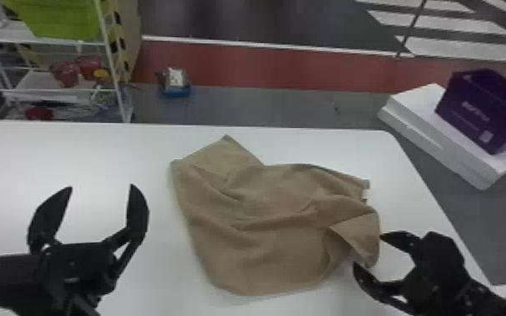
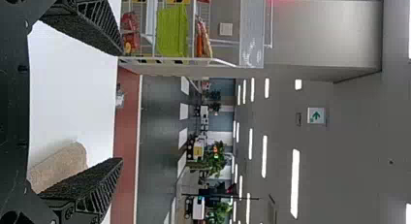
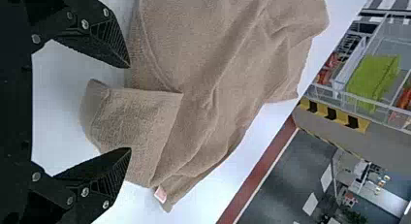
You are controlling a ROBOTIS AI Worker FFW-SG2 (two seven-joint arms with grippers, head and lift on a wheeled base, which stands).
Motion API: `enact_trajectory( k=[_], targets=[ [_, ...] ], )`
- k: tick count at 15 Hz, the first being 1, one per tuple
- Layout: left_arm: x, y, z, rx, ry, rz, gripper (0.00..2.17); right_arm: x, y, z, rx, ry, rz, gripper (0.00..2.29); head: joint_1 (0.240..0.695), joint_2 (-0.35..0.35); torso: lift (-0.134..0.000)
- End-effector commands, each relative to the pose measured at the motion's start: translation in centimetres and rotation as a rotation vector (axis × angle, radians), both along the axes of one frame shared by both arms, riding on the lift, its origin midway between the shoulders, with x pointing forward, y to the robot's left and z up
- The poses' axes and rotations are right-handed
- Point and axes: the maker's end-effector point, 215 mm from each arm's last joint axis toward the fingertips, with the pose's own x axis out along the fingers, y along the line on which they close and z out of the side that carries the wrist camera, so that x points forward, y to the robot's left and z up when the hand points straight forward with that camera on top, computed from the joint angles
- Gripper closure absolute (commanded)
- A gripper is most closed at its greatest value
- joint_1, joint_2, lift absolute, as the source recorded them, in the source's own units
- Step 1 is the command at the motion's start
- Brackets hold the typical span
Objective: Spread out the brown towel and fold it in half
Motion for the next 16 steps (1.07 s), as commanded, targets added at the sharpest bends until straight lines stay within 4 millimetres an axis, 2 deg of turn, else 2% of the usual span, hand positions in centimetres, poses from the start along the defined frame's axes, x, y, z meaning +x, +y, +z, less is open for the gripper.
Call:
enact_trajectory(
  k=[1, 6, 7, 8, 9, 10, 12, 14, 15, 16],
  targets=[
    [0.1, -0.3, 0.0, -0.002, 0.0, -0.005, 0.12, -0.2, -0.7, -0.3, -0.054, 0.018, 0.002, 0.32, 0.695, -0.166, -0.123],
    [0.1, -0.2, 0.0, 0.0, 0.0, -0.002, 0.12, 0.3, -1.8, -1.0, -0.107, 0.028, -0.042, 0.34, 0.695, -0.195, -0.123],
    [0.1, -0.1, 0.2, -0.001, -0.004, -0.002, 0.12, 0.3, -2.1, -1.4, -0.114, 0.043, -0.056, 0.5, 0.695, -0.197, -0.123],
    [0.0, -0.1, 0.2, -0.001, -0.004, -0.001, 0.12, 0.2, -2.5, -1.7, -0.116, 0.058, -0.07, 0.88, 0.695, -0.198, -0.123],
    [0.1, 0.1, 0.2, 0.001, -0.004, 0.002, 0.12, 0.4, -2.6, -1.4, -0.117, 0.05, -0.072, 1.48, 0.695, -0.199, -0.123],
    [0.1, 0.2, 0.1, 0.002, -0.003, 0.003, 0.12, 0.8, -2.6, -0.7, -0.119, 0.027, -0.068, 1.69, 0.695, -0.203, -0.123],
    [0.1, 0.2, 0.1, 0.002, -0.003, 0.003, 0.12, 1.8, -3.5, 1.7, -0.114, -0.057, -0.085, 1.82, 0.695, -0.205, -0.123],
    [-0.1, 0.2, -0.1, 0.004, 0.002, 0.002, 0.12, 3.1, -7.5, 4.9, -0.082, -0.166, -0.2, 1.83, 0.695, -0.214, -0.123],
    [-0.1, 0.2, -0.2, 0.008, 0.004, -0.002, 0.12, 3.5, -9.0, 6.4, -0.032, -0.202, -0.243, 1.82, 0.695, -0.228, -0.123],
    [-0.2, 0.1, -0.3, 0.011, 0.006, -0.008, 0.12, 3.9, -9.6, 7.8, -0.002, -0.231, -0.259, 1.83, 0.695, -0.246, -0.123]
  ],
)
